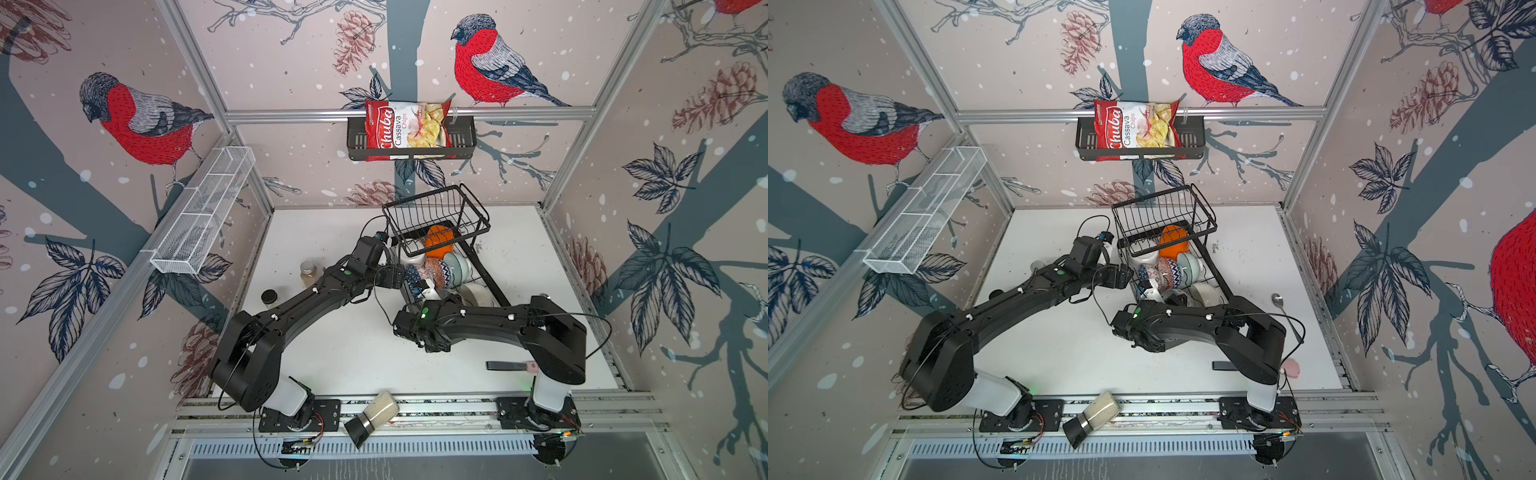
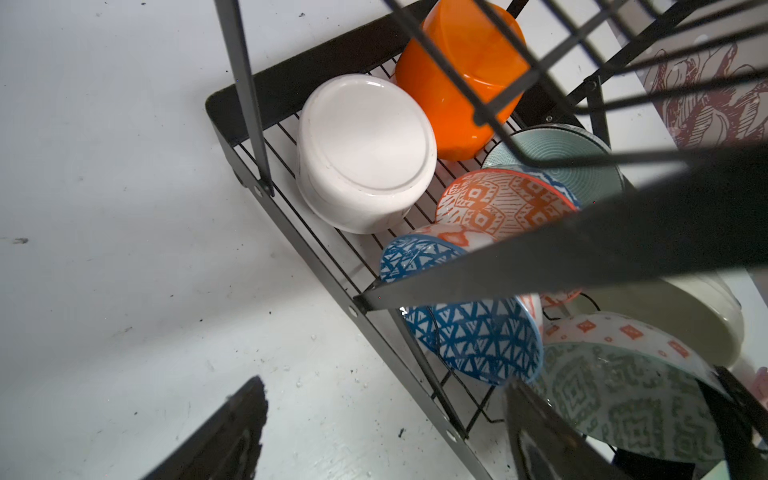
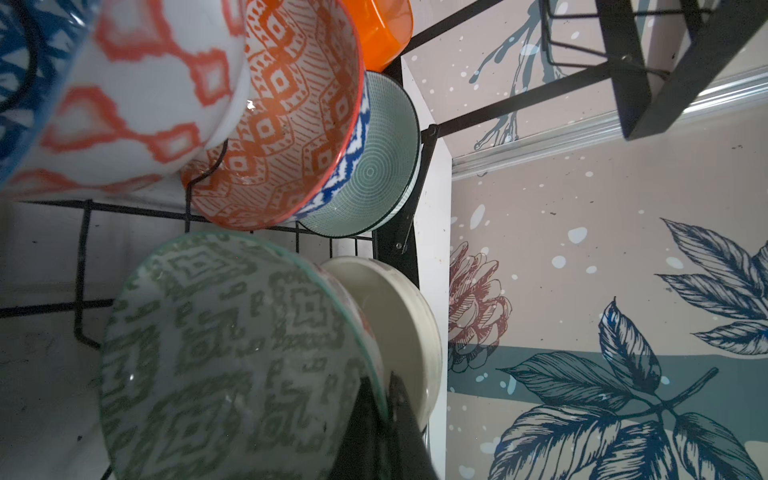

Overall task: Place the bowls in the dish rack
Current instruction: 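Press the green-patterned bowl upright beside the cream bowl with the right gripper, then open the right gripper off the green-patterned bowl and lift away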

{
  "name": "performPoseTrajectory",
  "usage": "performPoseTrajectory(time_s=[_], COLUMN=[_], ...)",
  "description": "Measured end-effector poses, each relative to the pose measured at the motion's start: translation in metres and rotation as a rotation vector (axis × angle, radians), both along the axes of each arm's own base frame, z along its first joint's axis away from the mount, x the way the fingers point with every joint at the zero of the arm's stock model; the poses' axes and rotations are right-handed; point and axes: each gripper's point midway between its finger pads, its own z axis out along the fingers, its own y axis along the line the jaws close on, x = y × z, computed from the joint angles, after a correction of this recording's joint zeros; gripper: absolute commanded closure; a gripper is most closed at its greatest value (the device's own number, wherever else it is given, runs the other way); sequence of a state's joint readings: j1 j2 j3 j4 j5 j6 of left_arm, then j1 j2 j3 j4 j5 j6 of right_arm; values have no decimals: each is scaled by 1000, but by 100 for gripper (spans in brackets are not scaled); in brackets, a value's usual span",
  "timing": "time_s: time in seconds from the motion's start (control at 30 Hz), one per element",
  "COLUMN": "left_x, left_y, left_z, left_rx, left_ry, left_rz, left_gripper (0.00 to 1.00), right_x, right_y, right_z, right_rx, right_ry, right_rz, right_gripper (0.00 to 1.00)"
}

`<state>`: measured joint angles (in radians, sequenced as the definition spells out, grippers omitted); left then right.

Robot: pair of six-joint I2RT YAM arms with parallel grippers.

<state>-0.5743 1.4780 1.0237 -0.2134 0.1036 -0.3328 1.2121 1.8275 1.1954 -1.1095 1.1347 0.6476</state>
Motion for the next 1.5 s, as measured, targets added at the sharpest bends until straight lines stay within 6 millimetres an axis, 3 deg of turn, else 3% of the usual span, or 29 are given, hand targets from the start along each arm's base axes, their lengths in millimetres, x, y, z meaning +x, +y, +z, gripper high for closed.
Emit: performPoseTrajectory(time_s=[0.6,1.03,1.27,1.5], left_x=[-10,-13,-14,-14], left_y=[23,36,39,43], left_z=[15,23,26,22], left_rx=[9,19,18,30], left_ry=[-74,-120,-128,-128], left_rz=[67,107,114,126], left_gripper=[11,10,10,10], right_x=[-12,-6,5,7], right_y=[23,7,-11,-9], right_z=[-6,8,13,7], right_rx=[-30,-5,-2,-44], right_ry=[-22,-51,-70,-75], right_rz=[37,-34,-86,-77], right_gripper=[100,100,100,100])
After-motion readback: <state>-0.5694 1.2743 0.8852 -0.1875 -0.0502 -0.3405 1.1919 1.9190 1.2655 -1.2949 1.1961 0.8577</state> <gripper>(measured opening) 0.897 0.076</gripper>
